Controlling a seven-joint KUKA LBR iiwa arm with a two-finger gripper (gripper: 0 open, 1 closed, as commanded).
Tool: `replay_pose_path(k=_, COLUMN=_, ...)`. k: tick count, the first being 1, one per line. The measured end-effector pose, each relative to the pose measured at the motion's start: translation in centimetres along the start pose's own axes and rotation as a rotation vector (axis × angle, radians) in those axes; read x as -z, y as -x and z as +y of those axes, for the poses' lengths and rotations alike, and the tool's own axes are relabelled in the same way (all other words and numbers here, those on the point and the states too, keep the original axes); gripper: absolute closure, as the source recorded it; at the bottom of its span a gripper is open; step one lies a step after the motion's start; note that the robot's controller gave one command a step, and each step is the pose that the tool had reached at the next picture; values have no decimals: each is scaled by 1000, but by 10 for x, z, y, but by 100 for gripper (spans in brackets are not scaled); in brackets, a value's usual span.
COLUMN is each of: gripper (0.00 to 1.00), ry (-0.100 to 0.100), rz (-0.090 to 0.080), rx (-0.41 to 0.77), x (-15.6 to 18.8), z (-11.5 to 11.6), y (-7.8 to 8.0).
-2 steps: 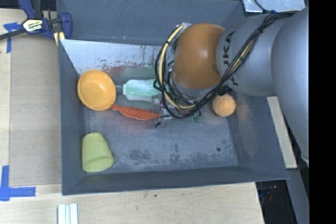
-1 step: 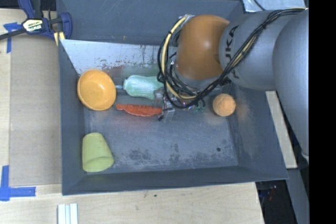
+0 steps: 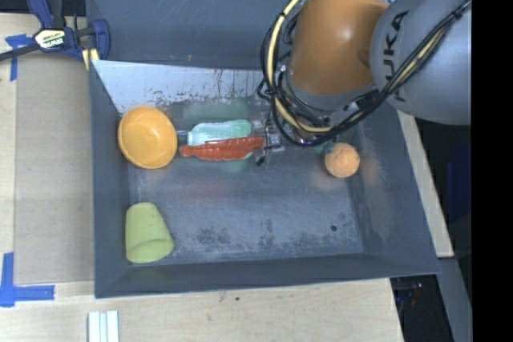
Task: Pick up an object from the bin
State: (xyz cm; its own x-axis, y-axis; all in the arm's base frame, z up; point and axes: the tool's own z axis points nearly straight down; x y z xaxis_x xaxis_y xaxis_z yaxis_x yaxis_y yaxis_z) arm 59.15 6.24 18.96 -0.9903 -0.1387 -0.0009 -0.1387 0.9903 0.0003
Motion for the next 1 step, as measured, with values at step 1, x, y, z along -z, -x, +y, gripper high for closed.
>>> replay_pose_path(k=1, gripper=100, ry=2, rz=17, rx=9, x=29, z=-2, y=22)
